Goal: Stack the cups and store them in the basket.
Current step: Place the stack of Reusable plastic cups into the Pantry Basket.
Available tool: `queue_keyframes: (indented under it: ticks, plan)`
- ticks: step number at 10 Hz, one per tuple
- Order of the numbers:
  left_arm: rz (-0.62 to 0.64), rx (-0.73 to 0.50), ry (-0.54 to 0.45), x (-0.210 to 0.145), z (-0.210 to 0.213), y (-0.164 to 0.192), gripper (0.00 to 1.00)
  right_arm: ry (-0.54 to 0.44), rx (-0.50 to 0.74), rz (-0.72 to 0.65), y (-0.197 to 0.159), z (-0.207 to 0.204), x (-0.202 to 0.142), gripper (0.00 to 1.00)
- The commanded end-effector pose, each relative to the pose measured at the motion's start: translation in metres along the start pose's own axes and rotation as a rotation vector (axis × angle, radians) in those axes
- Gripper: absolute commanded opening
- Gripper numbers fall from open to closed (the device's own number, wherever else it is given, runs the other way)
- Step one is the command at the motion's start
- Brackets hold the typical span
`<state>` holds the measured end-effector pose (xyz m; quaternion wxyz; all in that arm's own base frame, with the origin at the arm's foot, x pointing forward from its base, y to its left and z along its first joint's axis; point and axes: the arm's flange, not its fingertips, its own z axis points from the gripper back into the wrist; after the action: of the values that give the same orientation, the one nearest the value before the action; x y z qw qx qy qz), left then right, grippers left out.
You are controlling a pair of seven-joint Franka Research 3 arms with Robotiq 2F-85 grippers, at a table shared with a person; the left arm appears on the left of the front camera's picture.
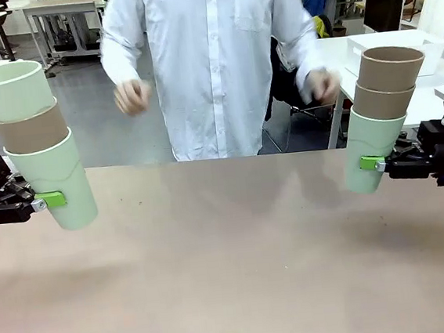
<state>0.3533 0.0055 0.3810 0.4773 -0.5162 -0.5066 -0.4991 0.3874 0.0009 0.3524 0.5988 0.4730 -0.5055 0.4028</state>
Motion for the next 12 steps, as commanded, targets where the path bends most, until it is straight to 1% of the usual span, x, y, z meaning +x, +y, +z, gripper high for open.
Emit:
queue_keyframes:
  ticks: [1, 12]
  plan:
    - [-0.002, -0.006, -0.005, 0.0024, -0.0007, -0.0006, 0.86, -0.002, 0.0, 0.001, 0.0006, -0.0005, 0.0039, 0.86]
    - [-0.002, -0.006, -0.005, 0.0024, -0.0007, -0.0006, 0.86, -0.002, 0.0, 0.001, 0.0006, -0.0005, 0.0039, 0.86]
